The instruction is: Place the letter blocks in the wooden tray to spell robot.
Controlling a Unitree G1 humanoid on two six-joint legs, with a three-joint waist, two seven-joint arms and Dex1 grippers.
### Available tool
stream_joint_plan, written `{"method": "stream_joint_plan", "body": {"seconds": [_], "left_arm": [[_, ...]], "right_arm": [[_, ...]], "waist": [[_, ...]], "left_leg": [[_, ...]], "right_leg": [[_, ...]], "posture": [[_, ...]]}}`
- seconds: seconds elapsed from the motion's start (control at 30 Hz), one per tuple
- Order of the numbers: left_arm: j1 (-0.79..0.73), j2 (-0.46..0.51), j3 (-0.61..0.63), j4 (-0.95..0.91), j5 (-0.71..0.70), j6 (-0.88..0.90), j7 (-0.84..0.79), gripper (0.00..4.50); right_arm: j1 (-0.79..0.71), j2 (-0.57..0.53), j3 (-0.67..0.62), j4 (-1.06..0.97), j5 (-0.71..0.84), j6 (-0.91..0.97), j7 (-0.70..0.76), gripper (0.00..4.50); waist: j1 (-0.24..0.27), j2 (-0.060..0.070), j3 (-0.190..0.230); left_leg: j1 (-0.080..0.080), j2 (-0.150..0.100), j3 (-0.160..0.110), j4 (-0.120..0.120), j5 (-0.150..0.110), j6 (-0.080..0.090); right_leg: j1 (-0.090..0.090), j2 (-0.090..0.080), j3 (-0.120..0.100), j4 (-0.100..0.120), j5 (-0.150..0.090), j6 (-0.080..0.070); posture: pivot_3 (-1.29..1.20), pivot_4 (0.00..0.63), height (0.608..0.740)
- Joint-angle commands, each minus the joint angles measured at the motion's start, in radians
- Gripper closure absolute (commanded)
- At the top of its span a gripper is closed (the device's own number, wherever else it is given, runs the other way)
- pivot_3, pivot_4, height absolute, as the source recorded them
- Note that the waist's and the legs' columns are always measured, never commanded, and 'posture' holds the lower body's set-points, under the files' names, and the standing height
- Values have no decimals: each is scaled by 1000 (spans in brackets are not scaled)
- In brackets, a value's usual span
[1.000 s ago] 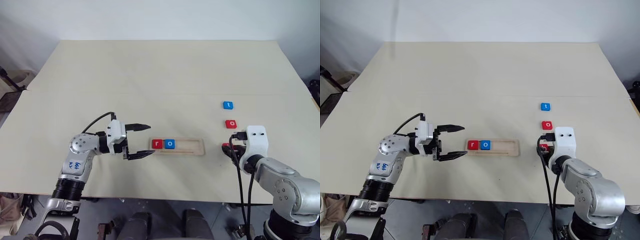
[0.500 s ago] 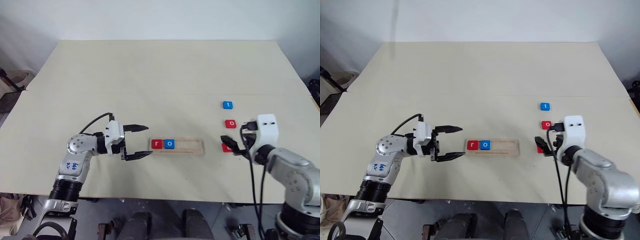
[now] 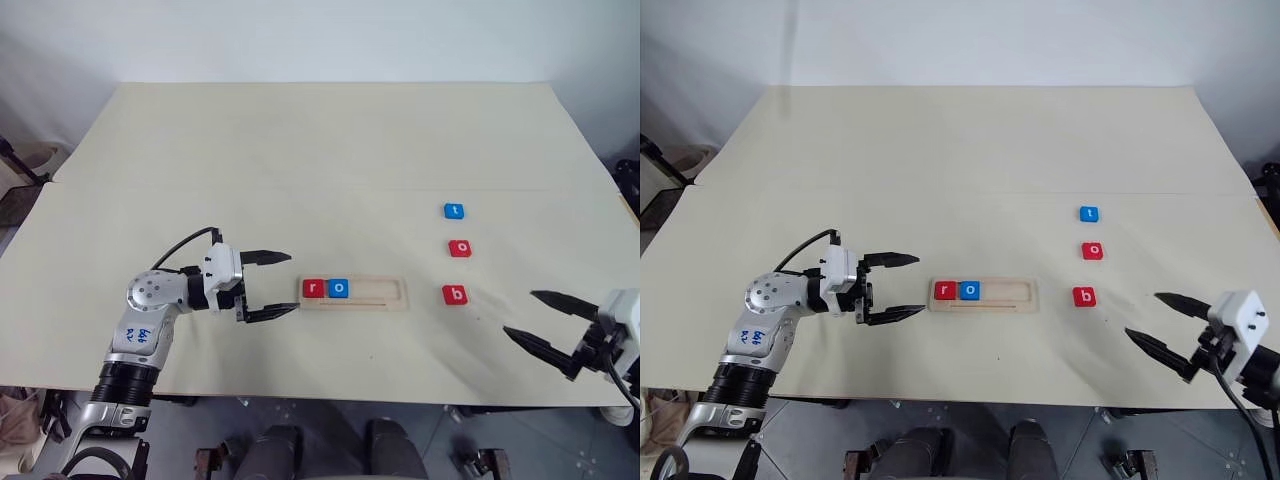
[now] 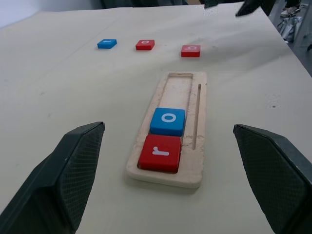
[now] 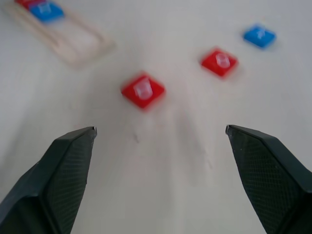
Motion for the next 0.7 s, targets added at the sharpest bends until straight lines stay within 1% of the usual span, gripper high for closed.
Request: {"method": "stream_joint_plan", "body": {"seconds": [0.03,0.17,0.27,0.3,0.4,0.5,0.6,0.7], "left_arm": [[-9,16,13,-39,-18,19,-1,0],[-10,20,18,-53,-18,28,2,0],[-7,24,14,-69,-23,30,-14,0],[-5,24,13,-73,-26,30,-20,0],[4,24,5,-91,-43,37,-51,0],[10,24,-7,-102,-46,39,-72,0],[14,23,-18,-110,-41,41,-84,0],[14,15,-20,-129,-56,54,-84,0]], "right_arm": [[-57,-38,32,97,3,-88,41,52],[-150,-76,105,180,-17,-155,80,52],[-216,-129,187,204,-28,-130,135,52],[-243,-146,216,202,-22,-97,151,52],[-369,-171,316,235,-44,-80,185,52],[-488,-173,408,302,-83,-90,227,52],[-589,-162,496,394,-145,-155,263,52],[-678,-139,555,490,-185,-193,271,52]], "waist": [[-2,0,0],[0,0,0],[4,0,0],[5,0,0],[4,0,0],[4,0,0],[4,0,0],[5,0,0]], "left_leg": [[0,0,0,0,0,0],[1,0,0,0,0,0],[1,0,0,0,0,0],[1,0,0,1,0,0],[1,0,0,1,0,0],[1,1,0,1,0,0],[1,1,0,1,0,0],[0,0,-1,2,0,0]], "right_leg": [[0,0,0,0,0,0],[1,0,0,-1,0,0],[1,0,0,-1,0,0],[1,0,0,-1,0,0],[2,0,0,-2,0,0],[2,0,-1,-2,0,0],[2,0,-1,-3,0,0],[2,-1,-1,-3,0,0]], "posture": [[0,150,740],[0,150,740],[0,150,740],[0,150,740],[0,150,740],[0,150,740],[0,150,740],[0,150,740]]}}
